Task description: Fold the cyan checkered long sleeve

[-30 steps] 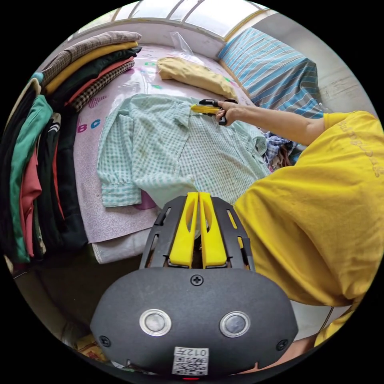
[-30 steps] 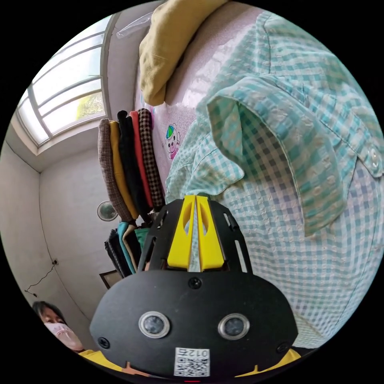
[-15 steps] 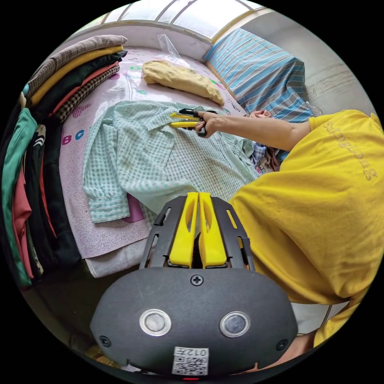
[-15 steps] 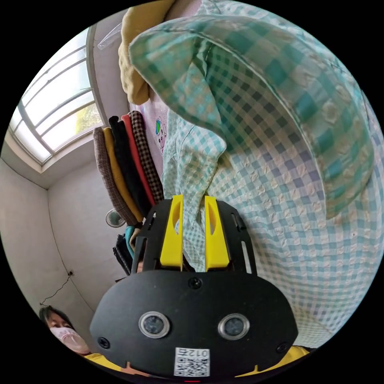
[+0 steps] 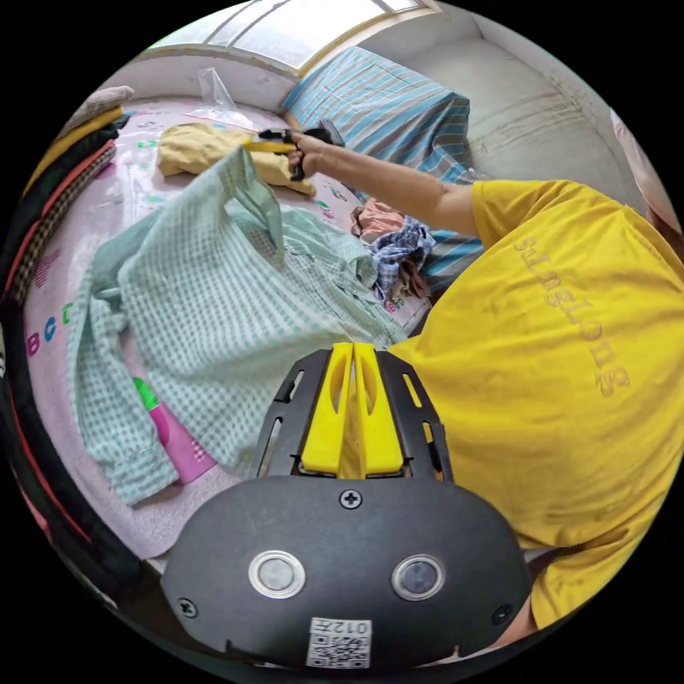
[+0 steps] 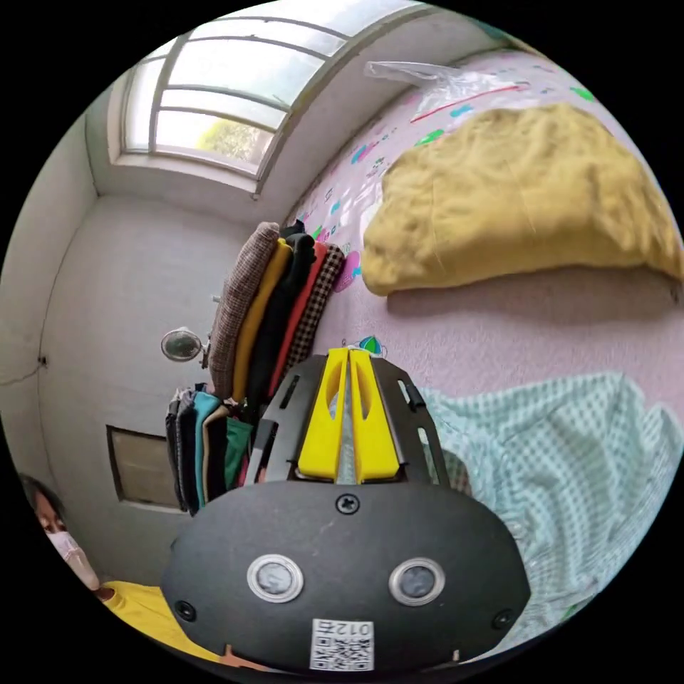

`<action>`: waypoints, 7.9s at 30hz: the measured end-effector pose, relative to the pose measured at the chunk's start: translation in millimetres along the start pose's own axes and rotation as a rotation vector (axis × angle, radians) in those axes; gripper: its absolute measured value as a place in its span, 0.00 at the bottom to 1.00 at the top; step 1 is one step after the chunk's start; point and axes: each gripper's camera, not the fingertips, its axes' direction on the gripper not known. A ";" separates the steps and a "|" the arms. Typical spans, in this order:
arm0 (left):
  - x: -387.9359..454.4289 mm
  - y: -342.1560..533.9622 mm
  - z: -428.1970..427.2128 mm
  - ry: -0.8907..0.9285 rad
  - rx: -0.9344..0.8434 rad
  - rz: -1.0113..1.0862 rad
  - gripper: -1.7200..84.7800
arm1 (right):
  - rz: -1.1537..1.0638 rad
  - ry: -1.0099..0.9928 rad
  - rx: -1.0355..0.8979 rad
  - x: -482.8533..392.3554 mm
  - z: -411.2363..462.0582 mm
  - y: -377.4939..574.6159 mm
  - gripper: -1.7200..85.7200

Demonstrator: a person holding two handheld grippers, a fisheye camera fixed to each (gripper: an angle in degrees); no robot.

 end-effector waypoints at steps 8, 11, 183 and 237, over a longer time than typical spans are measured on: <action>-79.3 -95.5 183.1 0.159 -0.290 -0.136 0.02 | -0.164 0.221 -0.352 -19.9 69.4 -67.6 0.08; -83.3 -114.0 250.1 0.214 -0.437 -0.118 0.02 | -0.082 0.227 -0.344 -9.3 79.8 -46.8 0.10; -638.5 26.7 213.4 -0.503 -0.053 -0.497 0.03 | -0.315 0.336 -0.292 -30.6 133.1 -138.8 0.06; -424.0 284.8 447.5 0.067 -0.182 -0.610 0.03 | 0.015 0.755 -0.116 -78.1 -365.2 503.0 0.07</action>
